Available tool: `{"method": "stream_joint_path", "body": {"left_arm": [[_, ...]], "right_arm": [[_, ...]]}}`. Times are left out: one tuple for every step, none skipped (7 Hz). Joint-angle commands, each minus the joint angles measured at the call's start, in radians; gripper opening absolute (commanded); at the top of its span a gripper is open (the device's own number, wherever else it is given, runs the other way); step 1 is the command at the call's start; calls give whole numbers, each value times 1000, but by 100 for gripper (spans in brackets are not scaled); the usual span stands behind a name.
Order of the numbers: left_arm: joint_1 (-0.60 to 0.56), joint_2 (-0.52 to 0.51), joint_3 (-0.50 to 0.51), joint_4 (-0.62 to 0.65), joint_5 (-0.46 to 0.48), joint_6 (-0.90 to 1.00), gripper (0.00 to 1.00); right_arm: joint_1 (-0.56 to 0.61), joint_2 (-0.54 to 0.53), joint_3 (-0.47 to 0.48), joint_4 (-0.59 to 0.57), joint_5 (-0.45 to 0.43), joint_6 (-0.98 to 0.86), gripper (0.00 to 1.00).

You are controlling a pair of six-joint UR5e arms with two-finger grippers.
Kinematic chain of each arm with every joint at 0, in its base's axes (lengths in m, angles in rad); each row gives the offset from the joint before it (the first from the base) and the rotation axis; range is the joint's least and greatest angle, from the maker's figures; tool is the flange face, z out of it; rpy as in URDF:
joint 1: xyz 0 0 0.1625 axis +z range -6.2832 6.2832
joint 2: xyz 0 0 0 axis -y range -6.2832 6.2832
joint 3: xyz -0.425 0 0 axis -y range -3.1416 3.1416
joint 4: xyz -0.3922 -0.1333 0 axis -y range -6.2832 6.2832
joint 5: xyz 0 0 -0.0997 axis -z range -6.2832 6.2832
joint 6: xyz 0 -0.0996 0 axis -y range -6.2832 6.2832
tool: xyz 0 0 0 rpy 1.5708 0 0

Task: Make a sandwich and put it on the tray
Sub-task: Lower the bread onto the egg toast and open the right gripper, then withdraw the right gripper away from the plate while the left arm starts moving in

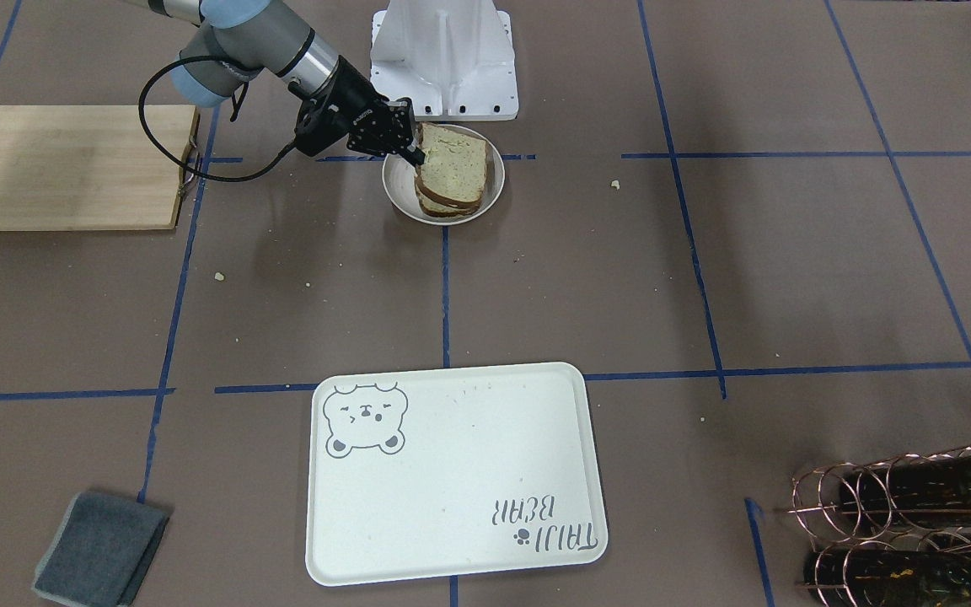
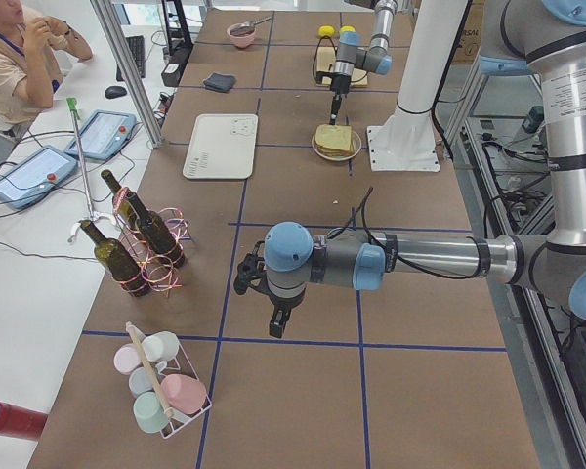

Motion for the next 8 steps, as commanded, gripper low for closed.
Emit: {"method": "stream_joint_path", "body": {"left_arm": [[0, -2, 1, 0, 0, 1, 100], [0, -6, -9, 0, -1, -1, 100], [0, -14, -22, -9, 0, 1, 100], [6, 6, -14, -191, 82, 78, 100], [9, 27, 9, -284, 119, 102, 100], [11, 6, -5, -331, 120, 104, 100], [12, -47, 15, -416, 111, 98, 100], [11, -114, 36, -548, 112, 95, 100]], "right_arm": [[16, -5, 51, -110, -2, -5, 100], [40, 1, 127, -263, 44, -5, 100], [110, 4, 195, -460, 137, -5, 100], [213, 7, 200, -585, 252, -16, 100], [306, 6, 203, -670, 332, -87, 100], [397, 4, 202, -774, 392, -222, 100], [456, -23, 192, -824, 421, -386, 100], [541, -97, 189, -829, 435, -548, 100]]}}
